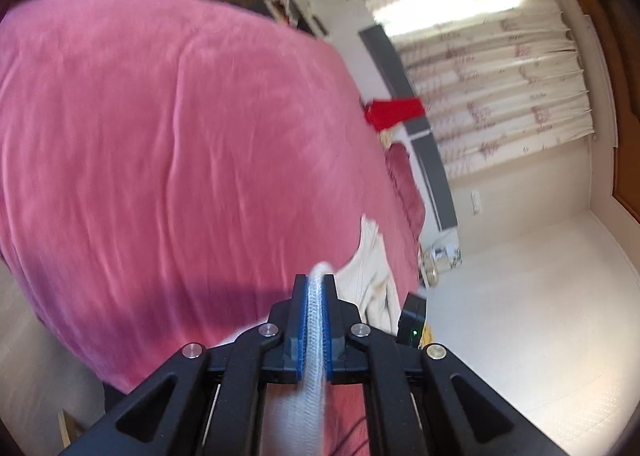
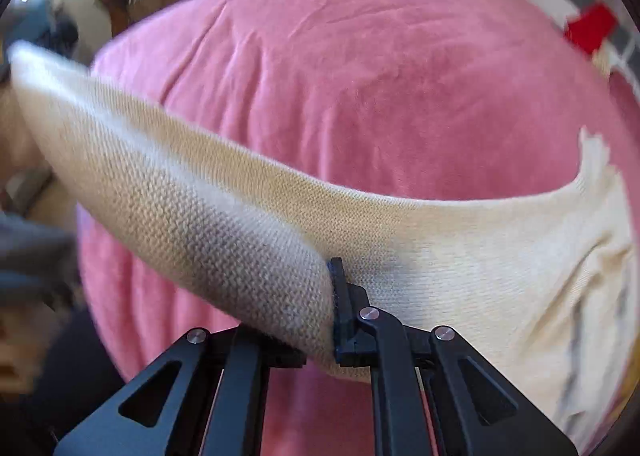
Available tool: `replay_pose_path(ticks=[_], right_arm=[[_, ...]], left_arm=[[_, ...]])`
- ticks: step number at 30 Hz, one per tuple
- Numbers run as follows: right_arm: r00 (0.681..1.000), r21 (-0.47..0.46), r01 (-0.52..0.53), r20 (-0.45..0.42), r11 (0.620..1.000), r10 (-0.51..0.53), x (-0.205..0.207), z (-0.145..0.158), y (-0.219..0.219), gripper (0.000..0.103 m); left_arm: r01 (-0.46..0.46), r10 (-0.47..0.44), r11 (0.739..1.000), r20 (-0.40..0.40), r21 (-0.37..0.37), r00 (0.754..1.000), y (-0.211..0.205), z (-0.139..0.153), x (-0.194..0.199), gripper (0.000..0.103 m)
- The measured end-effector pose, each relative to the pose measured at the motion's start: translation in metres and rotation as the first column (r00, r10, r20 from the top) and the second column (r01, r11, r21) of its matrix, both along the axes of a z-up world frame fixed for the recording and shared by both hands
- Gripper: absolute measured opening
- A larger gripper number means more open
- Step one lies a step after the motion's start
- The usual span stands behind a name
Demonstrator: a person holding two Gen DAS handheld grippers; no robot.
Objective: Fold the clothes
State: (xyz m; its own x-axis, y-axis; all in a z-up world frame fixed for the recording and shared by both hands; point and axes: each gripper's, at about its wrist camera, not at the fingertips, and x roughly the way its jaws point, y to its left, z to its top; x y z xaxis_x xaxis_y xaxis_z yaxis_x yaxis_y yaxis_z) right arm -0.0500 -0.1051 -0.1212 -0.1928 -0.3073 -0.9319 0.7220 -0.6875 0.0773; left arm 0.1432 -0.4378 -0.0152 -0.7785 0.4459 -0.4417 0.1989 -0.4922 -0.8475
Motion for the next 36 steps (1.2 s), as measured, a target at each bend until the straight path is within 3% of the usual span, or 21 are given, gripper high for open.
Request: replay_pose_path(ticks=[5, 7, 10, 13, 14, 16, 17, 19, 20, 21, 23, 26, 29, 31, 35, 36], right_arm=[[0.993, -0.227, 0.081, 0.105, 0.971, -0.058, -0.010, 0.030, -0.026, 0.008], [0.990, -0.297, 0.095, 0.132, 0.950, -0.057, -0.022, 0.040, -0.047, 0.008], [0.983, -0.372, 0.107, 0.181, 0.922, -0.041, -0.029, 0.048, -0.081, 0.008], [0.986, -0.246, 0.082, 0.159, 0.966, -0.044, -0.036, 0.026, -0.126, 0.008], [0.994, -0.149, 0.050, 0.104, 0.988, -0.035, -0.038, 0.011, -0.144, 0.013], [0.993, -0.019, 0.000, 0.116, 1.000, 0.002, -0.034, -0.017, -0.162, 0.022], [0.998, -0.006, -0.019, 0.053, 1.000, 0.020, -0.028, -0.014, -0.159, 0.023], [0.998, -0.009, -0.039, -0.043, 0.999, 0.039, -0.016, -0.001, -0.145, 0.036], [0.997, -0.037, -0.040, -0.067, 0.998, 0.038, -0.010, 0.010, -0.131, 0.055], [0.995, -0.077, -0.025, -0.098, 0.997, 0.017, -0.003, 0.024, -0.107, 0.067], [0.991, -0.169, 0.029, -0.123, 0.985, -0.050, 0.012, 0.051, -0.050, 0.068], [0.974, -0.292, 0.185, -0.070, 0.938, -0.213, 0.040, 0.076, 0.062, 0.078], [0.908, -0.230, 0.377, -0.100, 0.897, -0.407, 0.086, 0.082, 0.186, 0.078], [0.847, -0.116, 0.493, -0.164, 0.863, -0.506, 0.122, 0.075, 0.260, 0.078], [0.812, 0.175, 0.574, -0.250, 0.800, -0.528, 0.186, 0.045, 0.365, 0.078], [0.821, 0.233, 0.561, -0.273, 0.794, -0.501, 0.200, 0.036, 0.374, 0.078]], left_arm=[[-0.106, 0.094, 0.990, -0.128, -0.090, 0.987, -0.047, 0.046, -0.009, 0.003], [-0.144, 0.128, 0.981, -0.121, -0.132, 0.984, -0.065, 0.055, -0.016, 0.003], [-0.125, 0.112, 0.979, -0.090, -0.160, 0.990, -0.078, 0.053, -0.031, 0.004], [-0.057, 0.062, 0.983, 0.023, -0.173, 0.998, -0.069, 0.031, -0.051, 0.004], [-0.030, 0.036, 0.984, 0.031, -0.173, 0.999, -0.056, 0.028, -0.055, 0.004], [0.024, -0.016, 0.985, 0.048, -0.173, 0.999, -0.029, 0.021, -0.063, 0.004], [0.051, -0.042, 0.984, 0.056, -0.173, 0.998, -0.016, 0.018, -0.067, 0.004], [0.105, -0.093, 0.980, 0.072, -0.171, 0.993, 0.011, 0.012, -0.076, 0.007], [0.131, -0.119, 0.977, 0.080, -0.170, 0.990, 0.024, 0.009, -0.080, 0.007], [0.158, -0.145, 0.973, 0.089, -0.169, 0.985, 0.037, 0.006, -0.084, 0.007], [0.211, -0.196, 0.963, 0.105, -0.166, 0.975, 0.064, -0.001, -0.092, 0.007], [0.289, -0.271, 0.944, 0.129, -0.159, 0.954, 0.104, -0.010, -0.104, 0.007], [0.365, -0.344, 0.918, 0.152, -0.151, 0.927, 0.144, -0.020, -0.117, 0.009], [0.415, -0.391, 0.899, 0.170, -0.140, 0.904, 0.172, -0.026, -0.124, 0.010], [0.505, -0.477, 0.858, 0.215, -0.097, 0.852, 0.234, -0.040, -0.120, 0.010], [0.522, -0.492, 0.846, 0.223, -0.103, 0.841, 0.249, -0.040, -0.117, 0.010]])
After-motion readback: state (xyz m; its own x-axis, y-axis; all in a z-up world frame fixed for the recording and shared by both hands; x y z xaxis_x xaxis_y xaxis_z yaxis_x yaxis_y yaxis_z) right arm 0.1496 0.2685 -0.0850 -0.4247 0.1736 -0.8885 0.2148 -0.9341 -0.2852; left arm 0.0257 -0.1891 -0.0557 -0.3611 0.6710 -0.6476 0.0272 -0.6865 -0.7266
